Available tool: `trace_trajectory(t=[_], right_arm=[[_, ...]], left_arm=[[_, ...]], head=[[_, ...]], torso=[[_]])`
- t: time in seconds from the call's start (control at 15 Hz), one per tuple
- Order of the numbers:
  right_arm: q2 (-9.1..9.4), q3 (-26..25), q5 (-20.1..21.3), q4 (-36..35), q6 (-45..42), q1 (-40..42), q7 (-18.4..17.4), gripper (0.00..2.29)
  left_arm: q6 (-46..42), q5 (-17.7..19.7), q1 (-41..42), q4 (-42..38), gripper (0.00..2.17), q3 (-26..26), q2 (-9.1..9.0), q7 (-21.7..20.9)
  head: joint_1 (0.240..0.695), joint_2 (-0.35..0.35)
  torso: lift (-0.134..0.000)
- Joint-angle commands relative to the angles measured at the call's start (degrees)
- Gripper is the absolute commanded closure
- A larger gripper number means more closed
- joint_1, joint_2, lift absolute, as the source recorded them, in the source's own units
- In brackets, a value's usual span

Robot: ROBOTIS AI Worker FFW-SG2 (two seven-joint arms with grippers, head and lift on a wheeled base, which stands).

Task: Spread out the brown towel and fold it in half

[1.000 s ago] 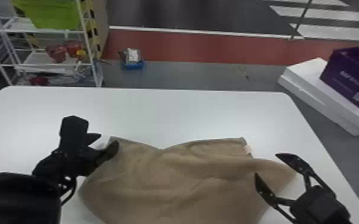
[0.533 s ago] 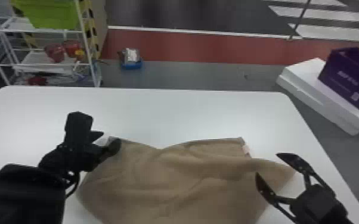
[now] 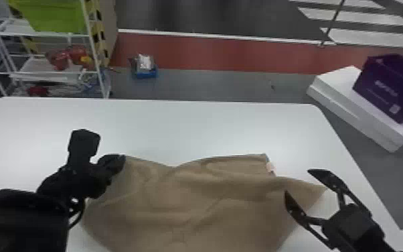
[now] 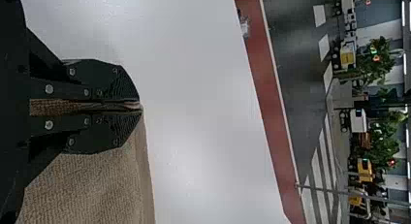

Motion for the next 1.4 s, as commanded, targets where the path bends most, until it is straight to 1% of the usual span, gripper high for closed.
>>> trace_trajectory(t=[0.0,0.07,0.13,0.27,0.33,0.47,0.6,0.67,0.8,0.87,0.93,1.07,1.2,1.33], right_arm=[[0.00,0.26,-0.05,0.37,-0.70,-0.52,-1.13,0.38],[0.00,0.35,-0.13,0.55,-0.52,-1.31,-2.01,0.38],[0.00,0.70,0.13,1.25,1.94,-3.68,-1.92,0.38],[0.09,1.67,0.48,5.56,8.27,-11.24,-0.07,0.38],[0.09,2.81,0.57,7.49,12.14,-14.40,1.51,0.38],[0.09,5.09,0.48,9.16,20.57,-18.71,3.71,0.38],[0.35,5.71,-2.24,9.60,24.97,-20.91,4.85,0.38],[0.62,5.71,-3.12,9.51,27.08,-21.52,4.85,0.38],[1.67,5.71,-5.06,9.16,36.22,-23.37,3.62,0.38],[2.29,5.62,-6.02,9.16,38.68,-23.81,3.35,0.38],[2.46,5.71,-6.73,9.25,40.96,-24.51,2.39,0.38],[2.46,5.53,-9.27,10.66,41.84,-26.09,2.30,0.38],[2.55,6.15,-10.50,11.62,41.67,-26.88,2.04,0.38],[2.81,6.94,-10.77,11.62,42.55,-28.38,1.51,0.38]], left_arm=[[0.17,0.68,2.68,-5.12,1.62,1.22,0.12,-0.08],[0.70,0.86,3.65,-7.40,1.62,1.49,0.21,-0.61],[2.81,0.86,4.53,-9.34,1.62,2.10,0.21,-1.22],[3.16,0.68,5.67,-10.65,1.62,2.19,0.21,-1.40],[3.33,0.68,5.93,-11.18,1.62,2.19,0.21,-1.40],[3.51,0.24,6.28,-11.36,1.62,2.10,0.21,-1.40],[3.51,-0.02,6.55,-11.36,1.62,2.02,0.12,-1.31],[3.51,-0.20,6.55,-11.27,1.62,1.84,0.03,-1.31],[3.51,-0.28,6.64,-11.36,1.62,1.58,0.03,-1.13],[3.51,-0.28,6.72,-11.36,1.62,1.58,0.03,-1.13],[3.33,-0.28,6.99,-11.36,1.62,1.58,0.03,-1.13],[3.33,-0.20,7.60,-11.36,1.62,1.84,0.21,-1.13],[2.45,-0.11,8.13,-11.36,1.62,2.02,0.21,-1.22],[2.28,-0.11,8.39,-11.88,1.62,2.02,0.21,-1.31]], head=[[0.695,-0.135],[0.695,-0.134],[0.695,-0.131],[0.695,-0.129],[0.695,-0.131],[0.695,-0.131],[0.695,-0.128],[0.695,-0.124],[0.695,-0.120],[0.695,-0.124],[0.695,-0.129],[0.695,-0.138],[0.695,-0.133],[0.695,-0.125]], torso=[[-0.123],[-0.123],[-0.123],[-0.123],[-0.123],[-0.123],[-0.123],[-0.123],[-0.123],[-0.123],[-0.123],[-0.123],[-0.123],[-0.123]])
